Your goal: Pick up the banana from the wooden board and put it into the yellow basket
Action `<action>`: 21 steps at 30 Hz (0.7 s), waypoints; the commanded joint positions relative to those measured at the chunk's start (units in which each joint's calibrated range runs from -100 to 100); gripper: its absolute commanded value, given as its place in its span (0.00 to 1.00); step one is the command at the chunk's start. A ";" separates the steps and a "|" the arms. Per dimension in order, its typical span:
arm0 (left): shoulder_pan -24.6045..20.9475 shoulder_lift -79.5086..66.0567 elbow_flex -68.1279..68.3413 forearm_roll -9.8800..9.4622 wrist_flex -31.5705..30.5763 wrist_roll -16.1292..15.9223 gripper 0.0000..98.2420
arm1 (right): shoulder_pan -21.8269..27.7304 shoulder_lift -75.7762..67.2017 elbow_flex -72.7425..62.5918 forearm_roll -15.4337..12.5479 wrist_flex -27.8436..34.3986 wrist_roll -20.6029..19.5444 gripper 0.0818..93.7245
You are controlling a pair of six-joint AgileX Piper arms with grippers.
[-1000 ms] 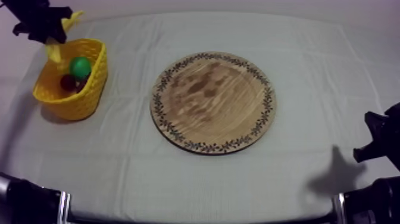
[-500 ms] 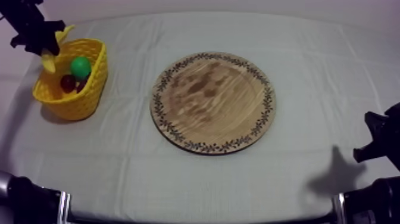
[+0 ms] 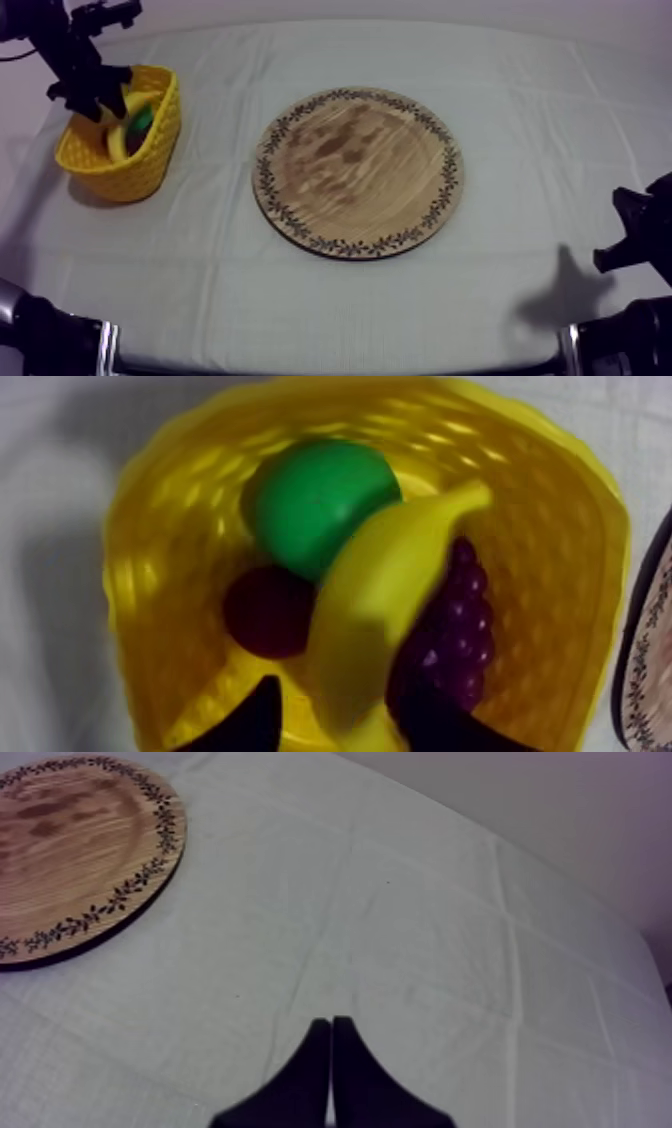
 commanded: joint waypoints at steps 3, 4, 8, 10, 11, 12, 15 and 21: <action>-0.07 -0.31 0.99 0.13 -0.28 -1.58 0.77 | 0.00 0.00 0.01 0.01 0.00 0.01 0.00; -0.08 -0.48 1.25 0.15 -0.32 -1.81 0.80 | 0.00 0.00 0.01 0.01 0.00 0.01 0.00; 0.19 -1.79 2.10 0.07 -0.38 -2.20 0.86 | 0.00 0.00 0.01 0.01 0.00 0.01 0.00; 0.48 -2.92 2.57 -0.01 -0.48 -2.03 0.87 | 0.00 0.00 0.01 0.01 0.00 0.01 0.00; 0.63 -3.60 2.79 -0.04 -0.58 -1.84 0.87 | 0.00 0.00 0.01 0.01 0.00 0.01 0.00; 0.74 -4.42 3.09 -0.05 -0.74 -1.58 0.86 | 0.00 0.00 0.01 0.01 0.00 0.01 0.00; 0.99 -7.38 4.51 0.08 -1.66 -0.62 0.80 | 0.00 0.00 0.01 0.01 0.00 0.01 0.00; 1.17 -15.96 9.86 0.18 -4.26 1.88 0.67 | 0.00 0.00 0.01 0.01 0.00 0.01 0.00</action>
